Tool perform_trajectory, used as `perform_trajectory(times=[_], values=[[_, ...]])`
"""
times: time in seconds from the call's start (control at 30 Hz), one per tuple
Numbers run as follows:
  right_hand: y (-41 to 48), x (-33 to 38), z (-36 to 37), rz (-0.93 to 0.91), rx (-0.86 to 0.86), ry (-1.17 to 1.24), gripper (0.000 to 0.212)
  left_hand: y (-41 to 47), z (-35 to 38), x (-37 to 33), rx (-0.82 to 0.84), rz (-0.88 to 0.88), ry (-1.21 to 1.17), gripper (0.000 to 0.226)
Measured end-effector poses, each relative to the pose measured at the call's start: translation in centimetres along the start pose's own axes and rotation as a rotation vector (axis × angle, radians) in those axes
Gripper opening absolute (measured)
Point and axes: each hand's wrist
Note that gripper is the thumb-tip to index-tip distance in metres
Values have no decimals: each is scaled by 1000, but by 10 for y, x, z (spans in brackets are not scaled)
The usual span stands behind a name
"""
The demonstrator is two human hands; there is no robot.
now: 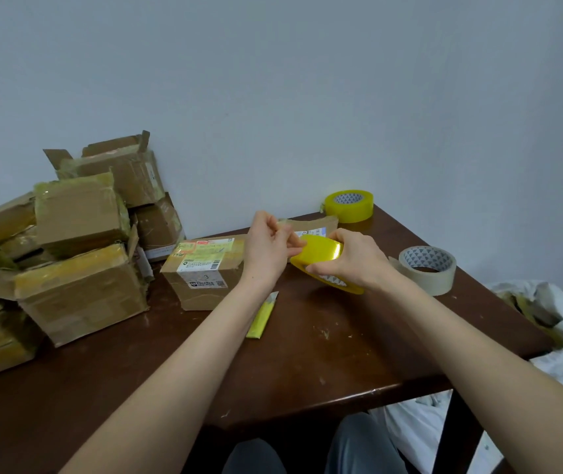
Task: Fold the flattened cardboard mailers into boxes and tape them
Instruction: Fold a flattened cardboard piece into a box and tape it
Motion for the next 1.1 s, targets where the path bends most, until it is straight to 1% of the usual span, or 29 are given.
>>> perform_trajectory(times=[0.07,0.13,0.23,0.27,0.33,0.43,0.47,0.5,0.57,0.6,0.63,0.7,0.77,0.8,0.9,0.97,1.0,1.03,1.1], values=[[1,3,3,26,-24,-27,78,1,0,-3,-2,-13,6,24],[2,7,5,60,-39,-51,78,2,0,-6,4,-13,74,23],[3,12,5,95,-43,-51,80,2,-3,-8,53,-45,128,19],[3,12,5,98,-48,-33,81,3,-6,-9,82,-74,132,29],[3,11,4,82,-37,-6,79,4,-10,-10,143,-117,208,56],[4,8,3,24,43,3,79,6,-16,-8,214,-107,492,98],[4,7,3,5,76,-14,79,6,-18,-6,233,-96,573,102],[3,5,2,-9,106,-35,77,6,-20,-3,243,-79,611,90],[2,-3,-4,-23,158,-60,70,8,-26,3,212,-38,668,37],[-1,-8,-7,-35,195,-65,68,8,-29,5,194,-28,694,16],[-3,-12,-9,-50,241,-77,68,8,-32,7,192,-26,696,7],[-8,-18,-8,-87,293,-154,70,9,-35,8,208,-56,663,7],[-8,-24,-2,-144,266,-189,64,12,-35,6,218,-67,652,9],[-8,-26,-1,-167,252,-114,58,15,-35,2,220,-53,680,10],[-7,-22,-15,-209,236,361,47,29,-41,-9,202,-11,763,10],[-4,-10,-26,-238,172,553,30,35,-47,-15,178,-37,728,9],[-2,-4,-30,-237,137,592,22,36,-49,-17,163,-59,686,11],[0,1,-33,-236,107,605,18,35,-50,-18,156,-86,612,14],[6,6,-36,-254,79,547,16,32,-50,-21,155,-150,401,17]])
Point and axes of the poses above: each hand's wrist, its own y-axis towards the middle knuckle, its own z-axis out of the palm, x = y × z, and after that the axes turned 8 degrees about x, right-handed
